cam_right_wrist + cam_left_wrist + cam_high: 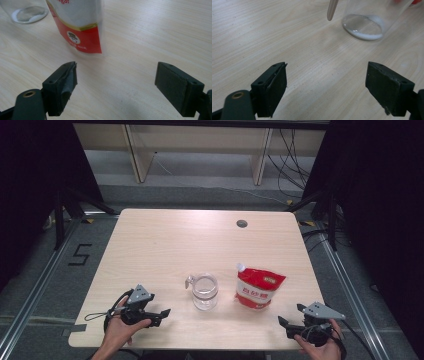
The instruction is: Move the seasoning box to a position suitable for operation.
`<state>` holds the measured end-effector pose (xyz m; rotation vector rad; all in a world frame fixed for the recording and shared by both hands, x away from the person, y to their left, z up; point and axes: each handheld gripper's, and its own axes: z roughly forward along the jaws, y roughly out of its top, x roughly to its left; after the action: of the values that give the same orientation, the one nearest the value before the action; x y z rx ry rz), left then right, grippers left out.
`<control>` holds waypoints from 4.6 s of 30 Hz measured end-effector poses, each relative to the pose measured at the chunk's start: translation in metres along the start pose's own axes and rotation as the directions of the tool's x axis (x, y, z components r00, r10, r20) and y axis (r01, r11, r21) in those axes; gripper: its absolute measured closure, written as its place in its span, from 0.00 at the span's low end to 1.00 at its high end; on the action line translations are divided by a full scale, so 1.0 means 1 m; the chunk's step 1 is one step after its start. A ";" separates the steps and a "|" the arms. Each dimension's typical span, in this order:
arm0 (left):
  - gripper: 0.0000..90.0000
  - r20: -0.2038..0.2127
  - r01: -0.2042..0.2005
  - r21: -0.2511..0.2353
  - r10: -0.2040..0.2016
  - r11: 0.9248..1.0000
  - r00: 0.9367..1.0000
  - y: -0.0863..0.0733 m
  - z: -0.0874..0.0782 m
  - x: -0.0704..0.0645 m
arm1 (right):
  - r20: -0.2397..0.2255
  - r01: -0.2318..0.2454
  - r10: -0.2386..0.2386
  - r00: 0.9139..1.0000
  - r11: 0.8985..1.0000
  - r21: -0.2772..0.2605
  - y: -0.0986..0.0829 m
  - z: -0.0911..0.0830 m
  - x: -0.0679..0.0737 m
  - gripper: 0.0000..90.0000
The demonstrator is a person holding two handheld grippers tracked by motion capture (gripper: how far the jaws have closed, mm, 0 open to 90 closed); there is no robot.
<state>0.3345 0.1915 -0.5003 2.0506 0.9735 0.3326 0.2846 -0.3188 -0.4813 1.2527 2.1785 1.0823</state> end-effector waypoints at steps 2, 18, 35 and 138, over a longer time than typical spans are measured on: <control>0.19 -0.004 -0.001 -0.002 0.001 1.000 1.000 0.001 0.000 0.001 | 0.011 0.006 -0.006 1.000 1.000 -0.002 0.000 -0.001 -0.001 0.22; 0.37 -0.024 -0.040 -0.075 0.038 0.996 0.999 0.031 0.021 -0.006 | 0.003 0.016 -0.016 1.000 1.000 -0.005 0.001 0.001 0.001 0.22; 0.50 -0.009 -0.127 -0.109 0.127 0.986 0.992 0.054 0.053 -0.011 | -0.025 0.007 -0.008 1.000 1.000 -0.022 0.002 0.002 0.004 0.23; 0.47 0.093 -0.206 -0.116 0.217 0.972 0.972 0.030 0.036 -0.059 | -0.211 0.125 -0.129 0.969 0.992 -0.029 0.000 0.007 0.051 0.26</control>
<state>0.3302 0.1163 -0.4936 2.0569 0.6609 0.3763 0.2633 -0.2725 -0.4844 1.0146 2.3663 1.2259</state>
